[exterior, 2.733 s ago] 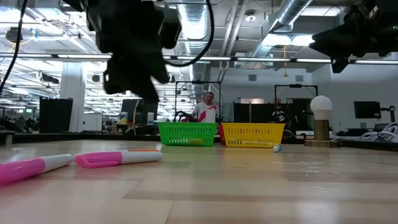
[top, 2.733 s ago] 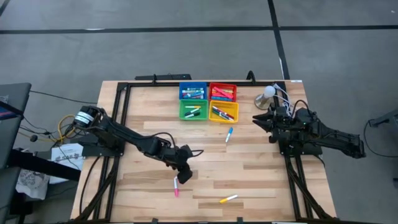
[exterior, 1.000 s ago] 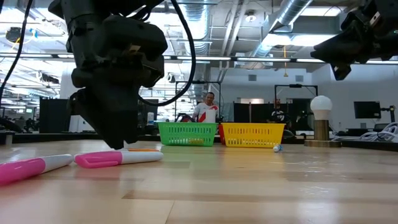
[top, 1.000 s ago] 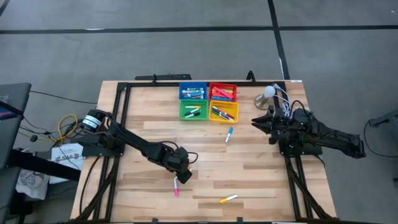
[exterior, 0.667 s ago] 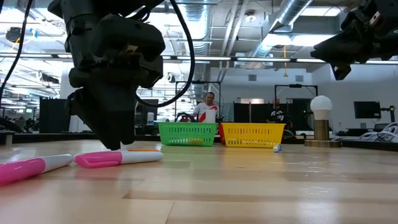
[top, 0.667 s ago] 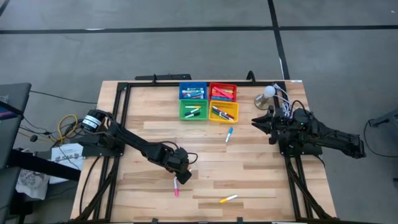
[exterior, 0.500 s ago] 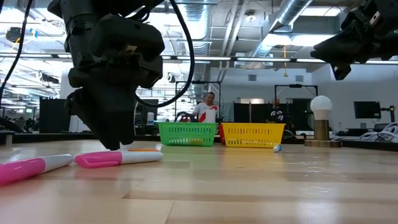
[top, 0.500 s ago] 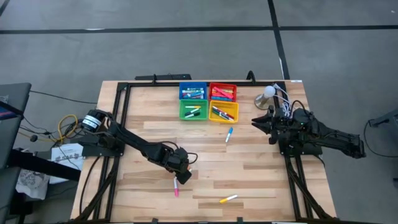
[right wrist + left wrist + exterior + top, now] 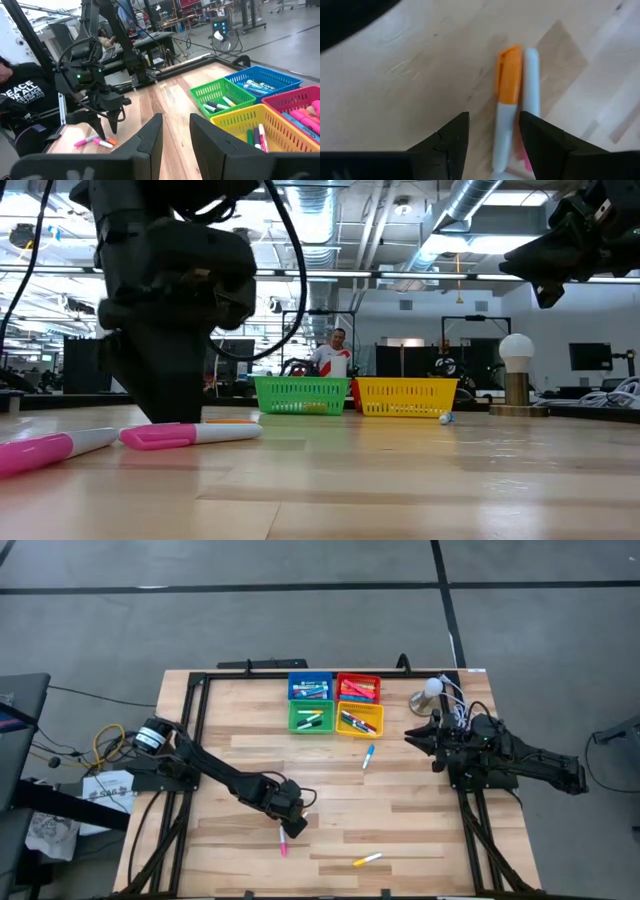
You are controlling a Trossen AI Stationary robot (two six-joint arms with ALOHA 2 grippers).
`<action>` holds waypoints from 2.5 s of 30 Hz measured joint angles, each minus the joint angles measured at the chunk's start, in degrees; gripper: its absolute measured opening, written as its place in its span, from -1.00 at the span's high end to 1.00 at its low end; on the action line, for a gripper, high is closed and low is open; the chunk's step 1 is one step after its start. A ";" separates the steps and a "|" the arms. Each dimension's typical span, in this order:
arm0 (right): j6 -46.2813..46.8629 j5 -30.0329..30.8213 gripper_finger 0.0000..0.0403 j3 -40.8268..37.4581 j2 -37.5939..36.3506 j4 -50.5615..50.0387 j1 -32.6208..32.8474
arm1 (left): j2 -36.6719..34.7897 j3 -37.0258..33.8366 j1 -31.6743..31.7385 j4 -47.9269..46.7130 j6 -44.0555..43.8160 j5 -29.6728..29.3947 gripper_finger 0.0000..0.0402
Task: Pick & Place Markers
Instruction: Put the orange highlighter in the green bin
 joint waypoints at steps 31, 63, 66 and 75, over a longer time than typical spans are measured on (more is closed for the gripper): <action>-0.02 -0.09 0.57 -0.02 -0.01 0.45 0.01 | 1.70 0.11 3.67 -4.72 7.39 -2.70 0.41; -0.50 -0.09 0.57 -0.02 -0.01 0.03 0.01 | -13.90 -0.21 10.76 -9.34 13.26 -6.60 0.81; -0.54 -0.09 0.57 -0.02 -0.01 0.03 0.01 | -15.54 -0.11 10.93 -9.13 13.36 -6.60 0.78; -2.01 -0.07 0.57 -0.02 -0.01 -0.48 -0.01 | -19.99 -0.11 11.13 -6.55 15.02 -3.33 0.79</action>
